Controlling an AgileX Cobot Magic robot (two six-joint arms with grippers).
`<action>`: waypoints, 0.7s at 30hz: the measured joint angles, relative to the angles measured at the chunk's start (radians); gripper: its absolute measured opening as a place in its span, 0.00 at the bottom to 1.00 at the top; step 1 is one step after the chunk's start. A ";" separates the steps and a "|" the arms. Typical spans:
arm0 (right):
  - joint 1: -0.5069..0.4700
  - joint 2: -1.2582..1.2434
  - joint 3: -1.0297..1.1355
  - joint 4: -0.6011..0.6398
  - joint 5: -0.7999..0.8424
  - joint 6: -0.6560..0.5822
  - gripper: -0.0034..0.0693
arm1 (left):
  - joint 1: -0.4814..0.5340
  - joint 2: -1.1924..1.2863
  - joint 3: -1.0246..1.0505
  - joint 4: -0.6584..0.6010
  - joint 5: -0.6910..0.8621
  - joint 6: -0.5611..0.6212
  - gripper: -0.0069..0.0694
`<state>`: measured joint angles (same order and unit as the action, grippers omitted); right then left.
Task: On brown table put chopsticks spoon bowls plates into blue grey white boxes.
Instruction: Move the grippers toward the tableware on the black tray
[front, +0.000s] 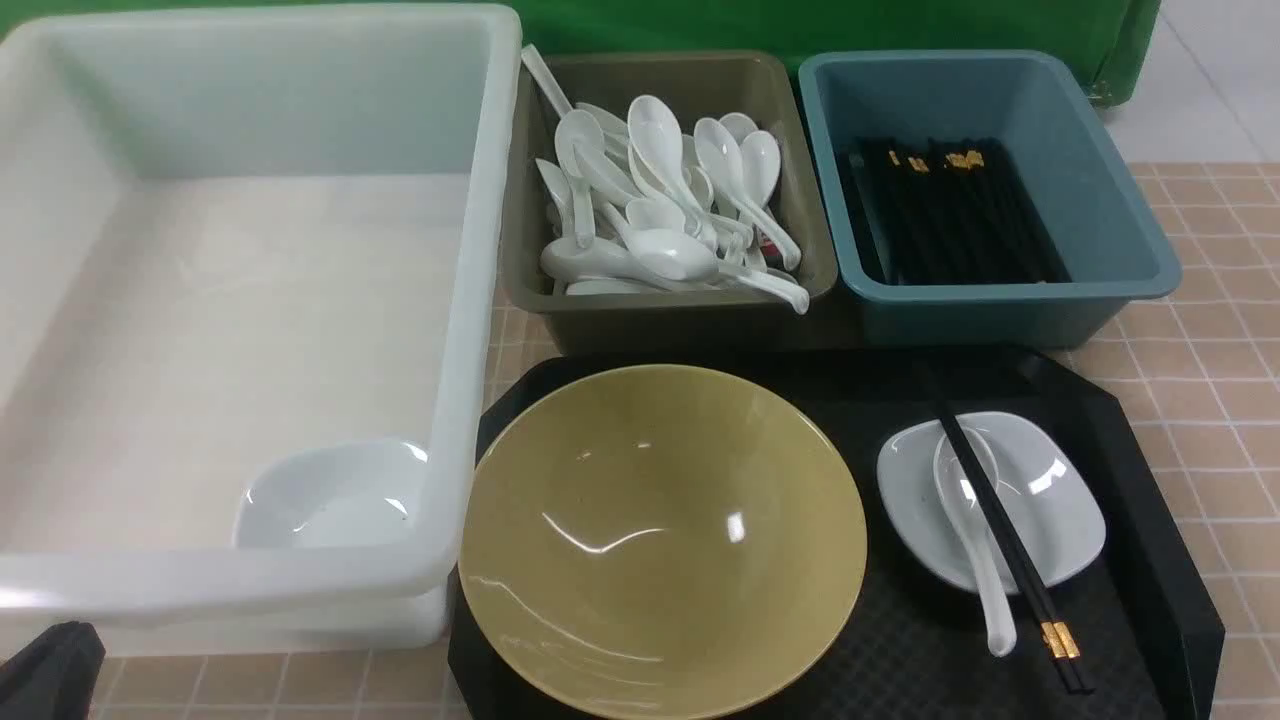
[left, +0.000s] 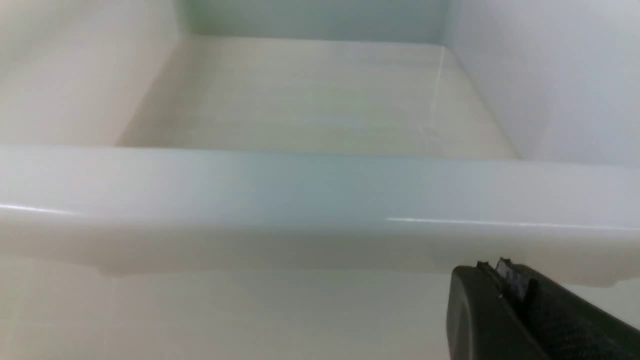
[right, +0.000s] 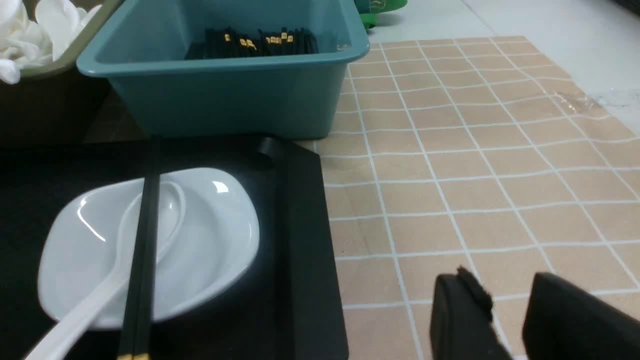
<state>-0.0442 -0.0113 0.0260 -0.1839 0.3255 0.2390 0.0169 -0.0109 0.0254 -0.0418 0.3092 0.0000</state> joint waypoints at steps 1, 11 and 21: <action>0.000 0.000 0.000 0.000 0.000 0.000 0.37 | 0.000 0.000 0.000 0.000 0.000 0.000 0.09; 0.000 0.000 0.000 0.000 0.000 0.000 0.37 | 0.000 0.000 0.000 0.013 0.000 0.000 0.09; 0.000 0.000 0.000 0.000 0.000 0.000 0.37 | 0.000 0.000 0.000 0.024 0.000 0.000 0.09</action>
<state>-0.0442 -0.0113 0.0260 -0.1839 0.3255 0.2390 0.0169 -0.0109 0.0254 -0.0177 0.3092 0.0000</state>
